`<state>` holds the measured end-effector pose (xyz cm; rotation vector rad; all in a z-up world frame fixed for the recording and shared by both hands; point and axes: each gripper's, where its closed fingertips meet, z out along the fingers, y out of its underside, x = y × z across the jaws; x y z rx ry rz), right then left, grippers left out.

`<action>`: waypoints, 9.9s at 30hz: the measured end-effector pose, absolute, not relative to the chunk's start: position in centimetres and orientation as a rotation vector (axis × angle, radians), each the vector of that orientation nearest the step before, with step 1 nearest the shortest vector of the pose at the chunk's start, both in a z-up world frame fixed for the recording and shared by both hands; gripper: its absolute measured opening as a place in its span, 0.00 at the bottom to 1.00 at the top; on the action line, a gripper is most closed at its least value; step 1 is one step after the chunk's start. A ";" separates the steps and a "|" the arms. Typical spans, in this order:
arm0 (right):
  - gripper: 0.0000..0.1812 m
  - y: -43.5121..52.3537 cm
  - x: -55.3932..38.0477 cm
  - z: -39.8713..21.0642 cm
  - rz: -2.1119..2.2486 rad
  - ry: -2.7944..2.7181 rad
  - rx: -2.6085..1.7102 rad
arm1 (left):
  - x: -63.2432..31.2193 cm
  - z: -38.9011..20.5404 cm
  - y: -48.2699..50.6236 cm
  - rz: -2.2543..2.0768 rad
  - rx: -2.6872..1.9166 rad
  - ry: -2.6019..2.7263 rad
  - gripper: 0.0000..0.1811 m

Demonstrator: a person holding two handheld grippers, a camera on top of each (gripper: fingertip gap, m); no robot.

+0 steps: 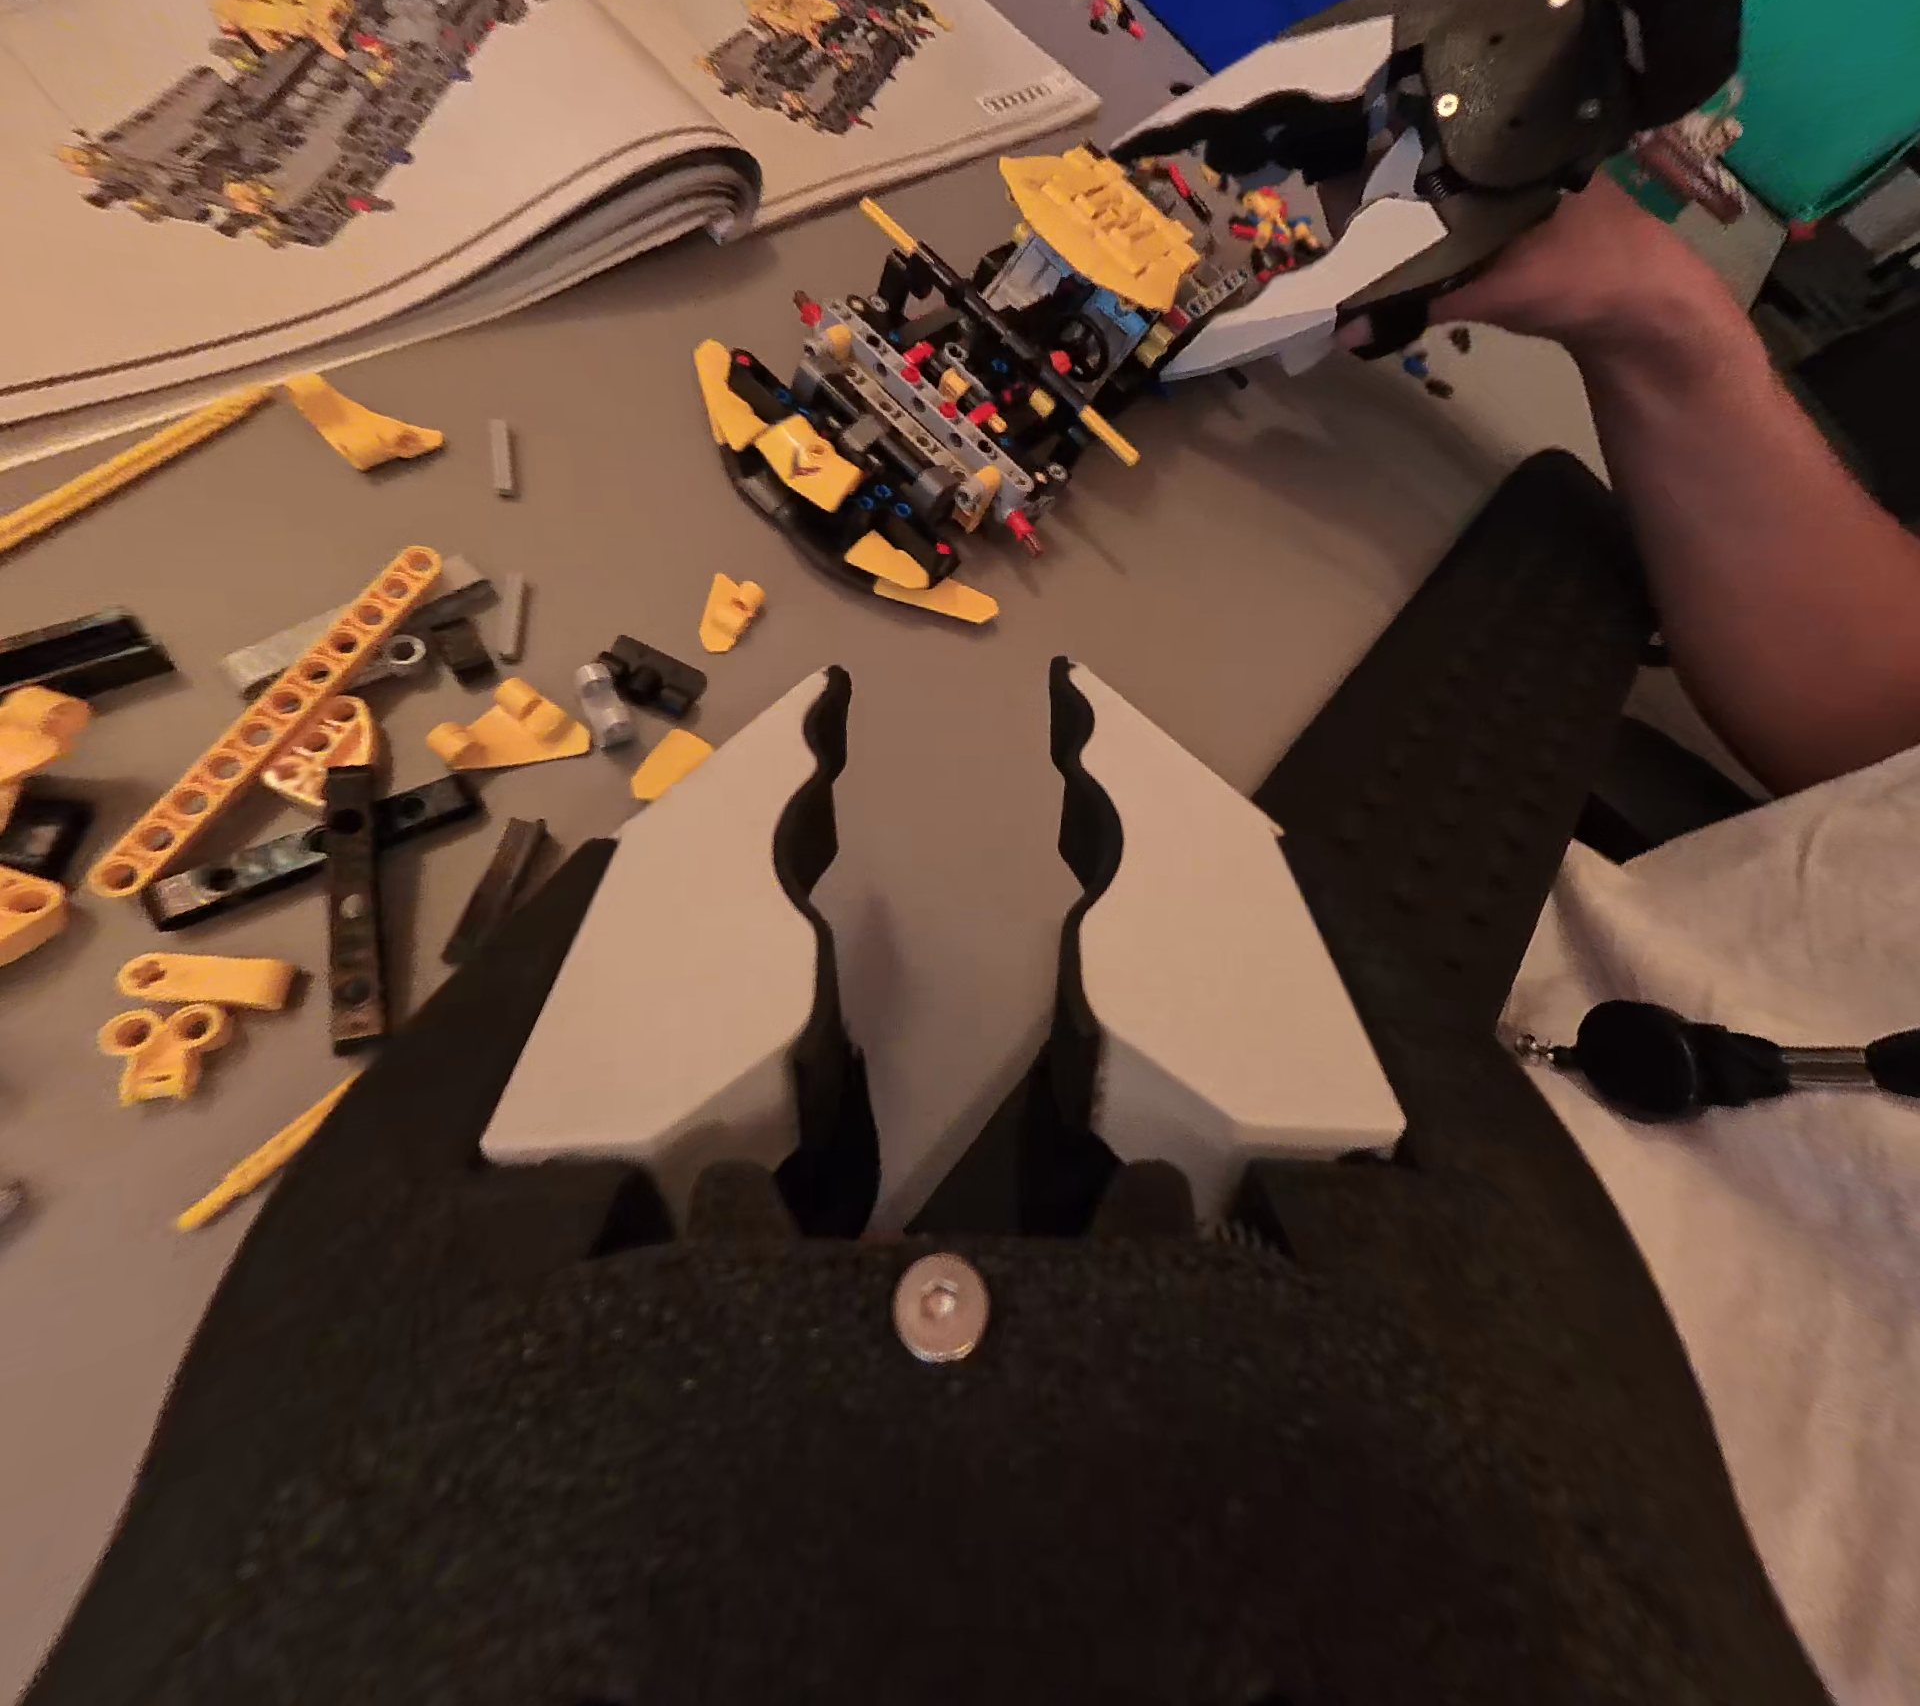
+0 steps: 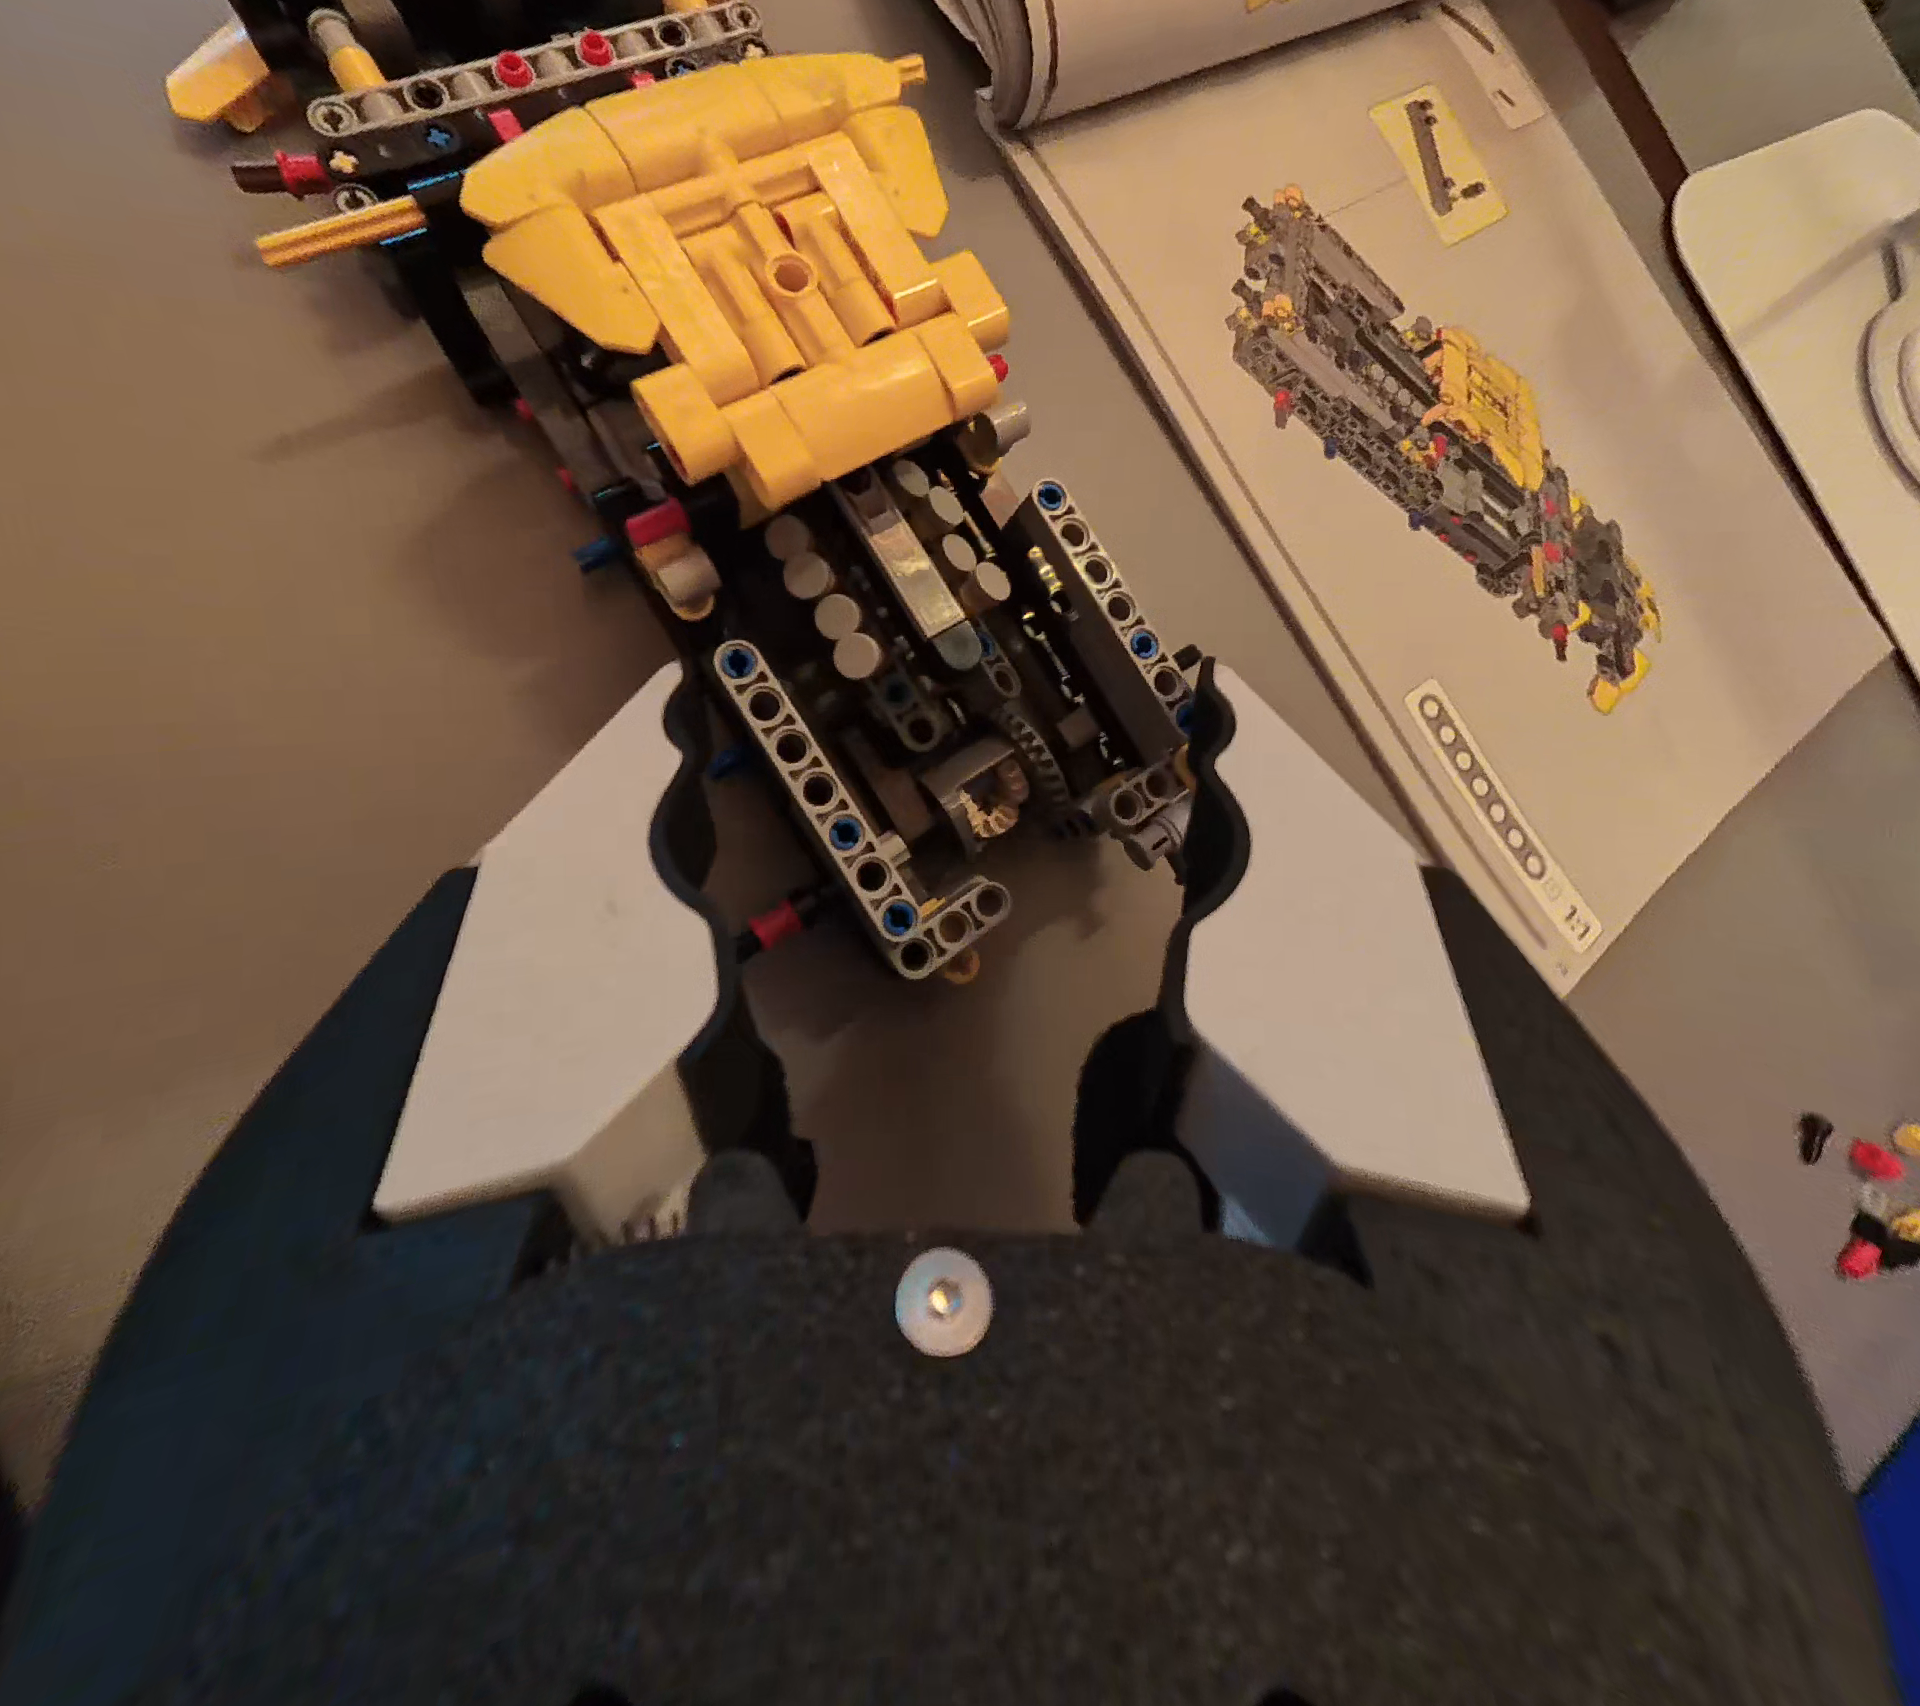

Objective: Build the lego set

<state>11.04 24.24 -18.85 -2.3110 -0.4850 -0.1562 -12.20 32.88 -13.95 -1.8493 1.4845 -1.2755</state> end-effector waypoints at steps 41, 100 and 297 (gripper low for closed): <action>0.30 19.1 16.6 -13.9 -0.172 0.240 -1.853 | -10.1 -11.3 50.1 -0.649 -1.840 1.501 0.27; 0.23 18.9 20.7 -15.0 -0.229 0.389 -1.856 | -13.7 -17.0 49.4 -0.712 -1.877 1.619 0.15; 0.13 18.2 2.5 -21.5 0.110 -0.336 -2.508 | 1.3 -16.1 56.5 -0.713 -2.045 1.177 0.20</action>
